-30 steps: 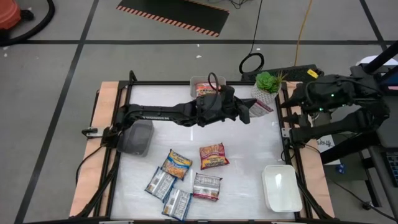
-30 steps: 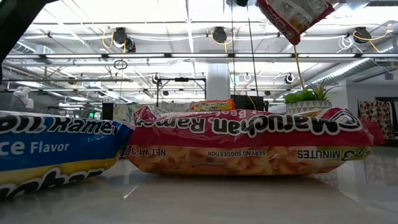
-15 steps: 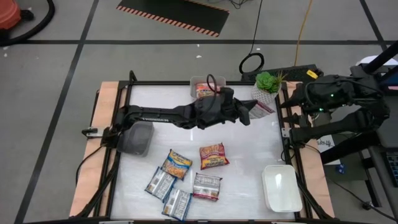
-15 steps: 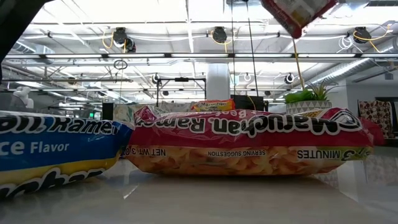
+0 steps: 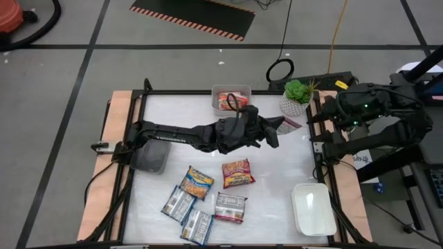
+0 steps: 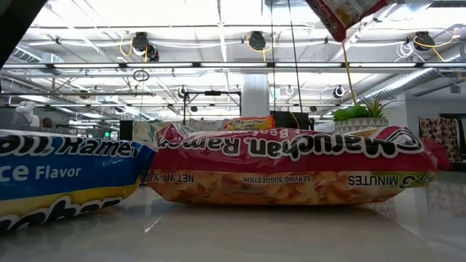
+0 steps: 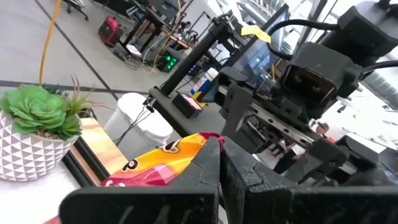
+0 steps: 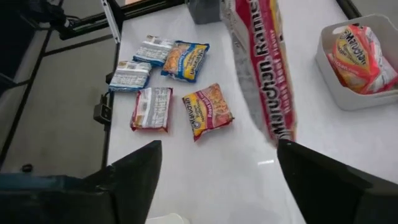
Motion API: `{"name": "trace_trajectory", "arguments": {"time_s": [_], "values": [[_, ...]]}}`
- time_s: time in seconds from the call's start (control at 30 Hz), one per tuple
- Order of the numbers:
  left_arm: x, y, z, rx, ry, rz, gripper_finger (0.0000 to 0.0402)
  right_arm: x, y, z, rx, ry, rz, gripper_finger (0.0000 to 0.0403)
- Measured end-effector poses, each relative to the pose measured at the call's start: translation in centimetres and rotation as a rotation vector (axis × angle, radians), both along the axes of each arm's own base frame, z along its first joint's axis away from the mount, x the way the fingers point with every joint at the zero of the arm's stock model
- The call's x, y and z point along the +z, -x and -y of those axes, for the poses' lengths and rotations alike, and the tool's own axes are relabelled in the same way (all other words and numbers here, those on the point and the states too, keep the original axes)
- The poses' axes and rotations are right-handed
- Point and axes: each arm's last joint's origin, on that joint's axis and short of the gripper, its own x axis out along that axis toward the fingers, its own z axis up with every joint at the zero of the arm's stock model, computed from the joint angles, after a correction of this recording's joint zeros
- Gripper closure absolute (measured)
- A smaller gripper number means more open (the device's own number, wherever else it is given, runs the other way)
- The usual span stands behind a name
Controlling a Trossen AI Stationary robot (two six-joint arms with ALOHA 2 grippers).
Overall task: Sort Maruchan noodles
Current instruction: Put the middle red noodle pack into the white bin
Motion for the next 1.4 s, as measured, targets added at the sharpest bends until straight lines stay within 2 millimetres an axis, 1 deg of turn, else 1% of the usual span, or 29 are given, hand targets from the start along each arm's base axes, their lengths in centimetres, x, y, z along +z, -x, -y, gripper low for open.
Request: {"name": "trace_trajectory", "arguments": {"time_s": [0.17,0.3,0.47,0.8,1.03,1.23,1.33,1.4], "values": [[0.0,0.0,0.1,-0.001,-0.001,-0.001,0.0401,-0.1,-0.6,0.1,0.005,0.058,-0.012,0.0058],[0.0,0.0,0.0,0.000,-0.001,-0.001,0.0401,-0.2,-1.3,0.3,-0.006,0.110,-0.018,0.0055],[0.0,0.0,0.0,0.001,-0.003,-0.003,0.0401,-0.2,-2.5,0.3,0.013,0.132,-0.010,0.0055],[0.0,0.0,0.1,-0.022,-0.005,-0.002,0.0401,-0.6,-5.5,0.6,0.037,0.230,-0.031,0.0063],[0.0,0.0,0.5,-0.031,0.001,0.000,0.0401,-1.4,-7.1,0.6,0.061,0.206,-0.099,0.0064],[0.0,0.1,1.3,-0.048,0.001,0.001,0.0401,-1.7,-7.9,0.7,0.059,0.196,-0.126,0.0065],[0.0,0.1,1.8,-0.058,0.003,0.002,0.0401,-1.7,-8.0,0.7,0.060,0.196,-0.128,0.0078],[0.0,0.2,2.1,-0.065,0.012,0.006,0.0401,-1.7,-8.0,0.7,0.057,0.194,-0.126,0.0099]]}}
